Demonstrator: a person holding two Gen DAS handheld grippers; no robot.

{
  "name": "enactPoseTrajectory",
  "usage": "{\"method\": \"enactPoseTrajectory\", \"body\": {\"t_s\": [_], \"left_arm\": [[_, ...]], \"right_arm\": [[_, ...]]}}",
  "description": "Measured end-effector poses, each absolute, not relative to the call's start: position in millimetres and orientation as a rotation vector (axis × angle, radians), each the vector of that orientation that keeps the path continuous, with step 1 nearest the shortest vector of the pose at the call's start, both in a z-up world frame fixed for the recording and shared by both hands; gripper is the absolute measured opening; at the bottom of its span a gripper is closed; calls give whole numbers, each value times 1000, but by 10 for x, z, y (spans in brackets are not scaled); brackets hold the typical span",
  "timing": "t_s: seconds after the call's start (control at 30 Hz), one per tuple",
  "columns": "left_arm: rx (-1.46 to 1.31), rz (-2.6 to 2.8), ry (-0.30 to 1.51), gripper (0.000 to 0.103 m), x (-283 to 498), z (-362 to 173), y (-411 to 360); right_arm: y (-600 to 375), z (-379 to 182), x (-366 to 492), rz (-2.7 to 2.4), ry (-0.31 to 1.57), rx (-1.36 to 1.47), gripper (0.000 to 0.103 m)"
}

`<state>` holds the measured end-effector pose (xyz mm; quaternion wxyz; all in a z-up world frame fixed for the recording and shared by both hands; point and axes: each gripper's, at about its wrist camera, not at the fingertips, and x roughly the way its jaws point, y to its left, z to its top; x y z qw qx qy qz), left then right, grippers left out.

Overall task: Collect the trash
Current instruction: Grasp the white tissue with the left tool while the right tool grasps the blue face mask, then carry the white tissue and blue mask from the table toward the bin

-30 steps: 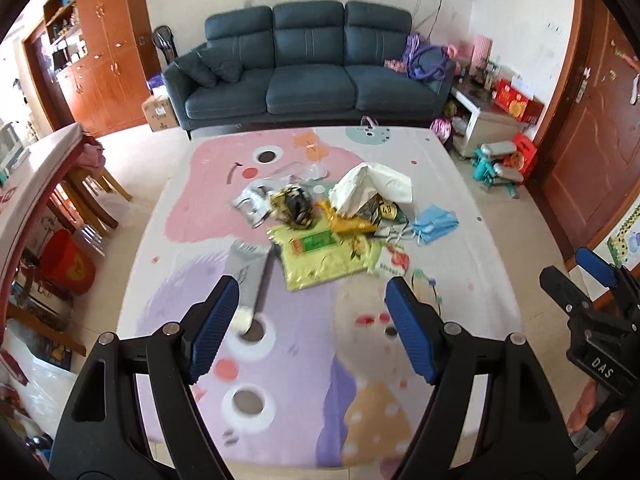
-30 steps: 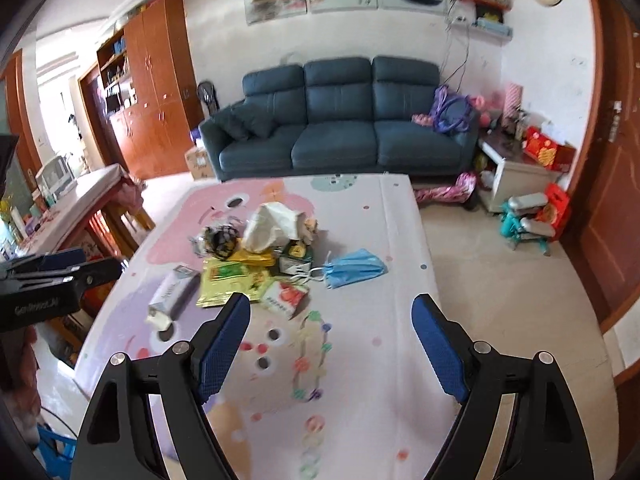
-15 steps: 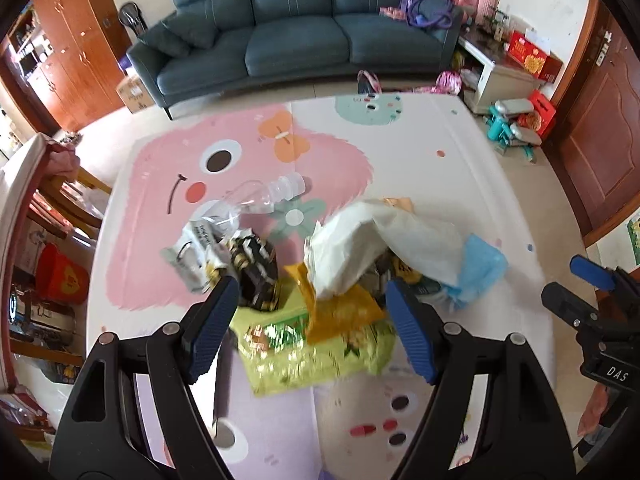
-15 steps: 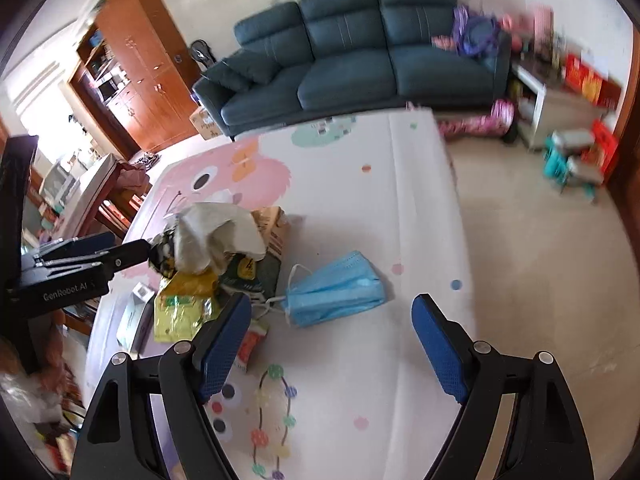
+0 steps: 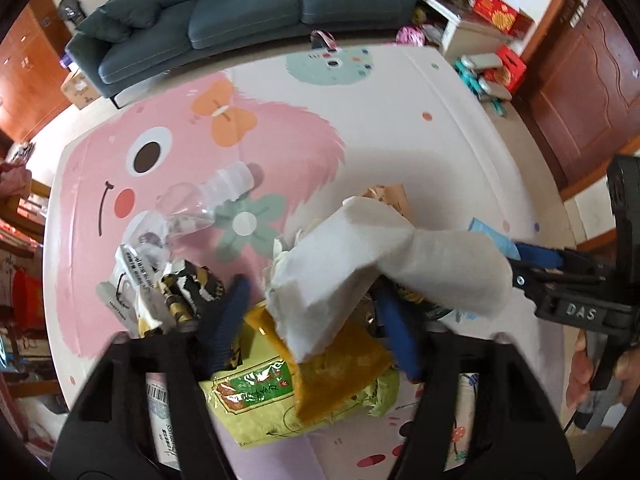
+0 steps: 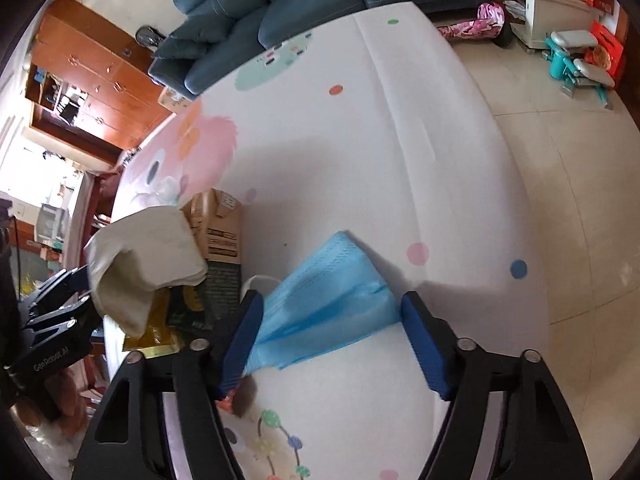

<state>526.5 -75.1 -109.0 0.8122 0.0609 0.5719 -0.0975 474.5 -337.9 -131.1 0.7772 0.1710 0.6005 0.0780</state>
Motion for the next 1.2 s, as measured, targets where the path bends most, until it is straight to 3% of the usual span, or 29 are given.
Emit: {"method": "enactPoseTrajectory", "body": {"t_s": [0.07, 0.13, 0.23, 0.37, 1.2], "left_arm": [[127, -210, 1234, 30, 5294, -1142, -775], [122, -202, 1228, 20, 5281, -1157, -789], [132, -175, 1202, 13, 5225, -1124, -809], [142, -135, 1157, 10, 5107, -1001, -825], [-129, -66, 937, 10, 3603, 207, -269]], "right_arm": [[-3341, -1320, 4770, 173, 1281, 348, 60], [-3296, -1347, 4798, 187, 1284, 327, 39], [-3280, -1333, 4776, 206, 1282, 323, 22], [-3311, -1296, 4726, 228, 1270, 339, 9], [-3371, -318, 3770, 270, 1094, 391, 6]]}}
